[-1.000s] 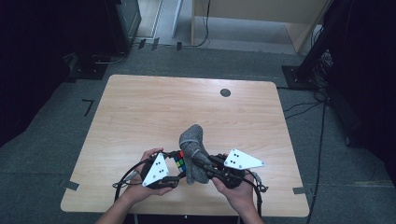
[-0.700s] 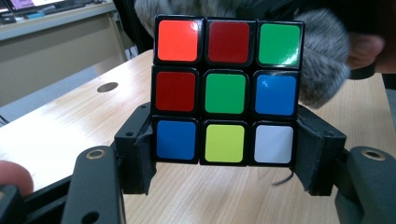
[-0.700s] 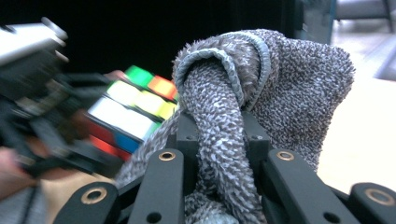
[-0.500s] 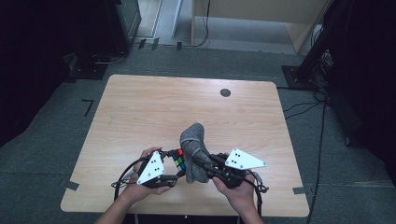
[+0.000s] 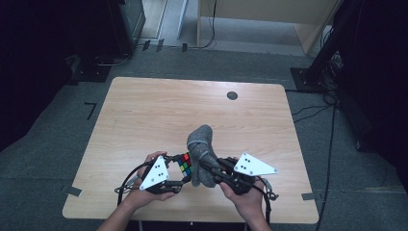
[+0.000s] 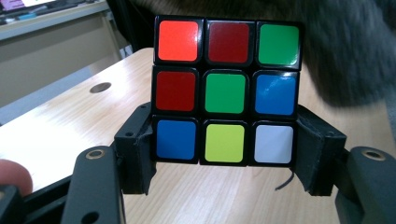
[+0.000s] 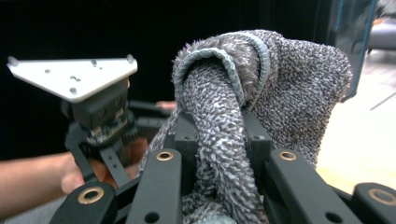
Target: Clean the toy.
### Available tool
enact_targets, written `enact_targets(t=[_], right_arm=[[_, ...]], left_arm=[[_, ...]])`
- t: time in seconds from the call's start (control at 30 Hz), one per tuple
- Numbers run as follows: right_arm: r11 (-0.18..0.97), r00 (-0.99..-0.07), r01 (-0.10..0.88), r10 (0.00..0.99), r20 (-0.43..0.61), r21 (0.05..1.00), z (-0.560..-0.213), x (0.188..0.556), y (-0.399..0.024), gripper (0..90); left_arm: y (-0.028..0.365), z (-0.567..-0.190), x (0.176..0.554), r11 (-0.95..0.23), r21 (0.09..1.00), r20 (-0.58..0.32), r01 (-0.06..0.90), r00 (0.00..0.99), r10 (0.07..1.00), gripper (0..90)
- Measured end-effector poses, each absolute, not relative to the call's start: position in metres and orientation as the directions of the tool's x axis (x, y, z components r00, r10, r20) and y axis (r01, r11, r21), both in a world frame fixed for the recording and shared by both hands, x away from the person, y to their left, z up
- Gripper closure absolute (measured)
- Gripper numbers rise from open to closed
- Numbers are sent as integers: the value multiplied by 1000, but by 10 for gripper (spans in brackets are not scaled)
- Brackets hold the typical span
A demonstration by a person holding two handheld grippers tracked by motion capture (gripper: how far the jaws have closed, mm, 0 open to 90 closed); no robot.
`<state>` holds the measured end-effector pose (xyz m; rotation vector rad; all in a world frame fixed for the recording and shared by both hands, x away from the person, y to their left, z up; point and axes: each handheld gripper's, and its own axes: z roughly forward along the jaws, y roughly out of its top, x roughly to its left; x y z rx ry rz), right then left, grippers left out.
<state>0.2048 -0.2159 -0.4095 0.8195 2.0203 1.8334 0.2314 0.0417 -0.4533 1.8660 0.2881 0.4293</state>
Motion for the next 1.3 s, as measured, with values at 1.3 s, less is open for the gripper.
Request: enact_targets(t=[1.3], right_arm=[[9, -655, 310, 727, 207, 951, -431, 220, -239, 736]], left_arm=[[44, -450, 232, -330, 944, 112, 26, 913, 392, 343]])
